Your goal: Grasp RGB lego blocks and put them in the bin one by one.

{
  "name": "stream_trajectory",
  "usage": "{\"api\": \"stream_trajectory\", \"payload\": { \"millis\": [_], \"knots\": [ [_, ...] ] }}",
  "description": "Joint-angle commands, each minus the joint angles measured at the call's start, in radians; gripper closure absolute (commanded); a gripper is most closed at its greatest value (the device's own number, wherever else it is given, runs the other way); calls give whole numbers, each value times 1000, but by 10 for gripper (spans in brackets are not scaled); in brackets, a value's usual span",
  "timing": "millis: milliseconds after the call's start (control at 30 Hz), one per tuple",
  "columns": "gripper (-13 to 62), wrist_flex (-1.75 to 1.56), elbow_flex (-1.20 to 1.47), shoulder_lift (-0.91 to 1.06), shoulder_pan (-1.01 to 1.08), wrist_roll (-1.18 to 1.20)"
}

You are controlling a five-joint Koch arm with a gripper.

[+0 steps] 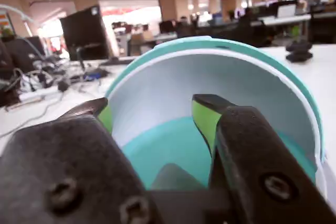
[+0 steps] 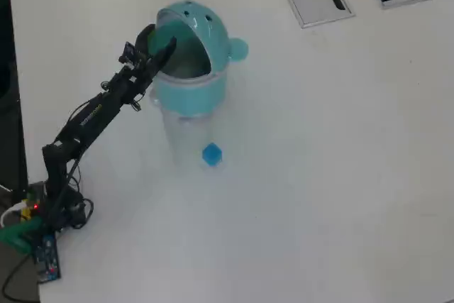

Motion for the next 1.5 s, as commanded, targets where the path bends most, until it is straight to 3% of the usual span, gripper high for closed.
{"api": "stream_trajectory", "payload": {
  "millis": [0,467,933,1167,1467],
  "knots": [
    [200,-25,-69,43,-2,-21],
    [162,-15,357,298,51,-60],
    [146,40,719,480,311,-89],
    [148,28,802,462,405,-239],
    [148,-91,802,298,502,-290]
  ]
}}
